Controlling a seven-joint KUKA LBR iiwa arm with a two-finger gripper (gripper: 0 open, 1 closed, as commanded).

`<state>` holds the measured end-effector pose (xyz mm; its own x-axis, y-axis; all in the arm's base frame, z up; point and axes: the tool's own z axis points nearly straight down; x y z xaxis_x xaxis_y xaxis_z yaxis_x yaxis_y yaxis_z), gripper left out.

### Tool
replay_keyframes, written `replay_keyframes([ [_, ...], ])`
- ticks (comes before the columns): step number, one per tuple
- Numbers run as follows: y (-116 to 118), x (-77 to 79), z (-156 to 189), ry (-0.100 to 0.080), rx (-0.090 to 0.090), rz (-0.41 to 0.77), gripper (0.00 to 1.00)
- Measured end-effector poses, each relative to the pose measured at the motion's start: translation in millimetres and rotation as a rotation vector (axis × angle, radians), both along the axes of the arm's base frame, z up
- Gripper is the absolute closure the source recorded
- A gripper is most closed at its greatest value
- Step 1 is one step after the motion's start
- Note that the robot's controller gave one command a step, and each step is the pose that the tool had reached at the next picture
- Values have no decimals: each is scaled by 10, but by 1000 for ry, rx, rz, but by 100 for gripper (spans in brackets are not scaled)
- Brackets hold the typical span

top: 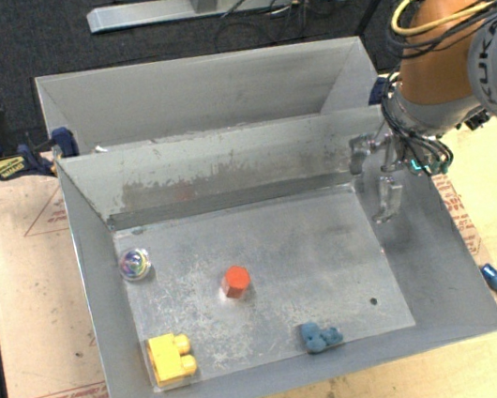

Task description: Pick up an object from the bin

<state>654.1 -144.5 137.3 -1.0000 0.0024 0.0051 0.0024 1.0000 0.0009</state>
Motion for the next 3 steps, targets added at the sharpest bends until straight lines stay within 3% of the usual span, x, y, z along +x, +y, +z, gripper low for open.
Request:
replay_keyframes([
  [1, -82, -737, -647, 2, 2, 110, 0],
  [2, -81, -79, 330, -22, -3, 60, 0],
  [3, -64, -678, -264, -1, 2, -72, 0],
])
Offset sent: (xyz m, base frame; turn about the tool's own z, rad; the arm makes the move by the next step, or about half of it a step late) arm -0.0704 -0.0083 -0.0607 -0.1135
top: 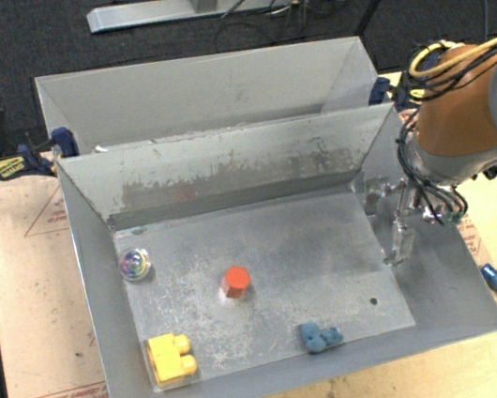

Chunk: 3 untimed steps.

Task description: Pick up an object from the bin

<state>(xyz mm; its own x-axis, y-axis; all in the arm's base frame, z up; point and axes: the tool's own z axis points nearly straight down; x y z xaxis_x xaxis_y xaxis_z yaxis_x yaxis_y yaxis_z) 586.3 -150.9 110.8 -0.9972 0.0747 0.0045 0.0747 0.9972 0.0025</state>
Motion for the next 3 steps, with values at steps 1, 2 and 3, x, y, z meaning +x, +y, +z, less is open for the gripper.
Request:
replay_keyframes([
  [1, 1064, 521, 95, -12, 2, 33, 0],
  [2, 349, -13, -224, -1, -4, -187, 0],
  [3, 1282, 318, -25, -9, 2, -296, 0],
])
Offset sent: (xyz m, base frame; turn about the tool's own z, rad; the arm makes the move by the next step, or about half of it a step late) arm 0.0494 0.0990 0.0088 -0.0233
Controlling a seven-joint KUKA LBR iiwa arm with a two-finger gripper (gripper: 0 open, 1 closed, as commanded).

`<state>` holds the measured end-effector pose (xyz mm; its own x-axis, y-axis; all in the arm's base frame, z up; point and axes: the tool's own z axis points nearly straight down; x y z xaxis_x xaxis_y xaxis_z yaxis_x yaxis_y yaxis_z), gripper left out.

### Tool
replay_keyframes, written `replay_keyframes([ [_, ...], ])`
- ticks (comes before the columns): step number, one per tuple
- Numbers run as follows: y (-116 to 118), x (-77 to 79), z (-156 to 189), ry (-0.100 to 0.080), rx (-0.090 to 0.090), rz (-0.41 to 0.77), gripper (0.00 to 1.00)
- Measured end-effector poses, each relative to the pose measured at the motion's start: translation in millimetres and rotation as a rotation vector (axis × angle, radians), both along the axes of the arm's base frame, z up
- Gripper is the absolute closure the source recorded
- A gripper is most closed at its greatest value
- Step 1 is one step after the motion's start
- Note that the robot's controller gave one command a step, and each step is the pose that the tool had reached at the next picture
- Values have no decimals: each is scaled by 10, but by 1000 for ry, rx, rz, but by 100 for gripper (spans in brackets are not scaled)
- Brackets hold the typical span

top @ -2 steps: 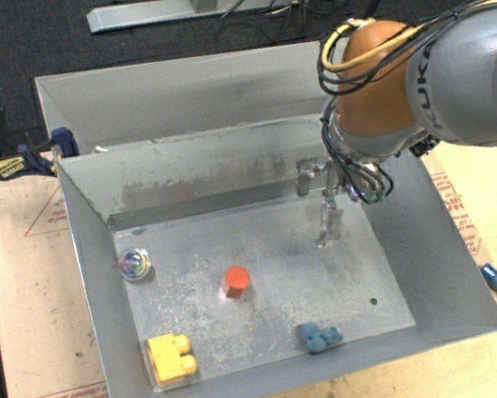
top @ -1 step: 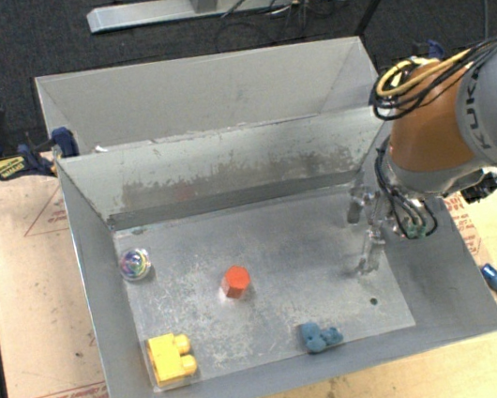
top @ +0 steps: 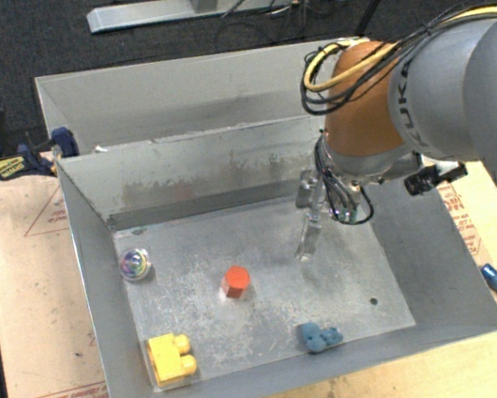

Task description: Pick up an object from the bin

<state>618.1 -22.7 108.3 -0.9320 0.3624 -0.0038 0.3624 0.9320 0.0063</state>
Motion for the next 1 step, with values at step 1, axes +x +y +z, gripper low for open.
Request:
replay_keyframes([
  [1, -2, -300, -58, 8, -4, 39, 0],
])
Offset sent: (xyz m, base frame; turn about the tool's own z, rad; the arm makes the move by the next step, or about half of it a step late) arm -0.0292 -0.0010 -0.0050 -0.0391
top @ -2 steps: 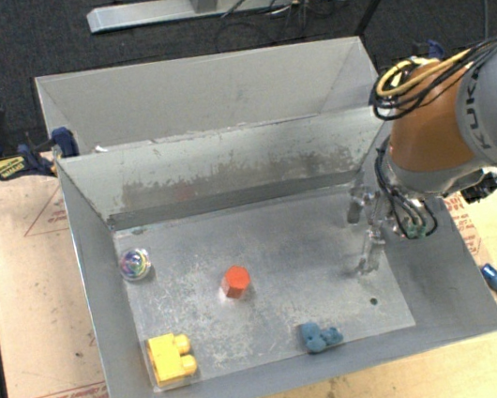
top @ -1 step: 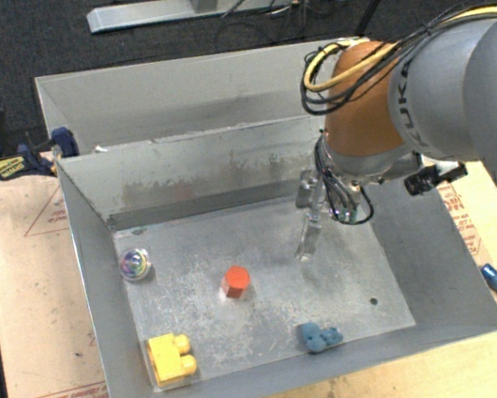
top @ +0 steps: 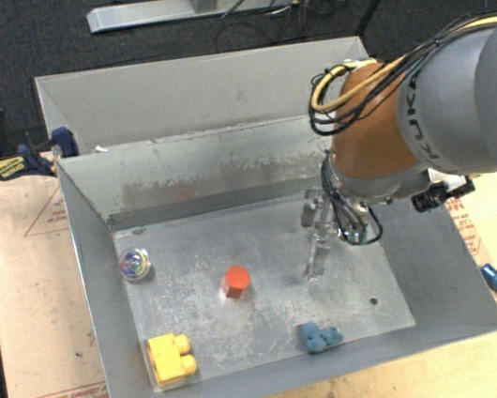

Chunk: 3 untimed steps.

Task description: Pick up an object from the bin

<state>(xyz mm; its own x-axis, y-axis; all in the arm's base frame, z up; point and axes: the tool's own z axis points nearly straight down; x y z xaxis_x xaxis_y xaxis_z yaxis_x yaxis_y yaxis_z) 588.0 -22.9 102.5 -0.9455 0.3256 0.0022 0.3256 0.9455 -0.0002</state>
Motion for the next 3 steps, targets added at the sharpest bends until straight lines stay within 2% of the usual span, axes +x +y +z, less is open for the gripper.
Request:
replay_keyframes([
  [1, -812, -570, -153, 2, -3, -154, 0],
  [2, -62, -886, -86, 1, 3, -102, 0],
  [3, -1002, -130, 135, -9, -4, 189, 0],
])
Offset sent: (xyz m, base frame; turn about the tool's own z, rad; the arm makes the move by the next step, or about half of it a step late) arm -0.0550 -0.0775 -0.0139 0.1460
